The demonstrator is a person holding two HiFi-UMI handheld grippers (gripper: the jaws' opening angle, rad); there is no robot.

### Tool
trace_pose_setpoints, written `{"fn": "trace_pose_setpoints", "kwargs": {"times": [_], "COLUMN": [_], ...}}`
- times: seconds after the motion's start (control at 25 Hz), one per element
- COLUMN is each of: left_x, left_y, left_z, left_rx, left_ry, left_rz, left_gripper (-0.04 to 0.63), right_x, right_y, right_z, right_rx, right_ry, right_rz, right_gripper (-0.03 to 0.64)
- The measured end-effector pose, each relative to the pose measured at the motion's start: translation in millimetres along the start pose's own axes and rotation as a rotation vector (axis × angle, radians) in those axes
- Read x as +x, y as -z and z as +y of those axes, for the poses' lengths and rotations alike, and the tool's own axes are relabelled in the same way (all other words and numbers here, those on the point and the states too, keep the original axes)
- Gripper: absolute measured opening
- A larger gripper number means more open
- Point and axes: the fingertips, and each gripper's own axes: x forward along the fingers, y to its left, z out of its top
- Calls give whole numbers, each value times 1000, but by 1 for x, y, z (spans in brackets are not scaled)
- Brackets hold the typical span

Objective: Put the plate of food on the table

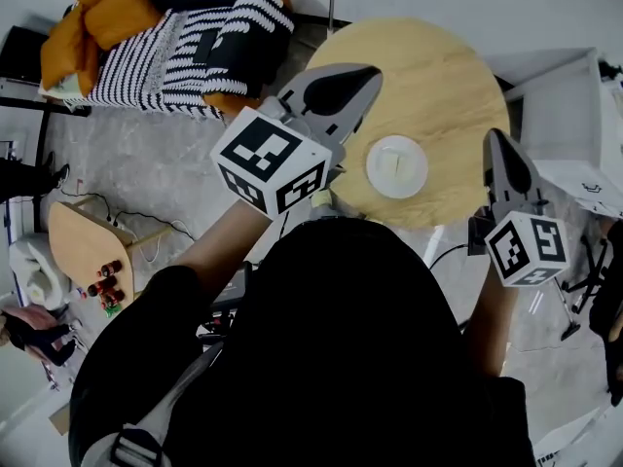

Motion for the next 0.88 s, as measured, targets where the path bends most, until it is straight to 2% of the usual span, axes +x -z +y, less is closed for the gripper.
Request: {"fn": "trace_pose_setpoints", "kwargs": {"times": [0.88], "left_x": [15], "left_y": [-24], "left_z": [-9], "left_rx": [8], "left_ry": [48], "left_rz": [-24], "left_gripper": [6], "right_x": [0], "right_y": [-12], "right_z": [-1], "right_rx": [38], "right_ry": [12], "right_rz": [9], "right_gripper": [9]}}
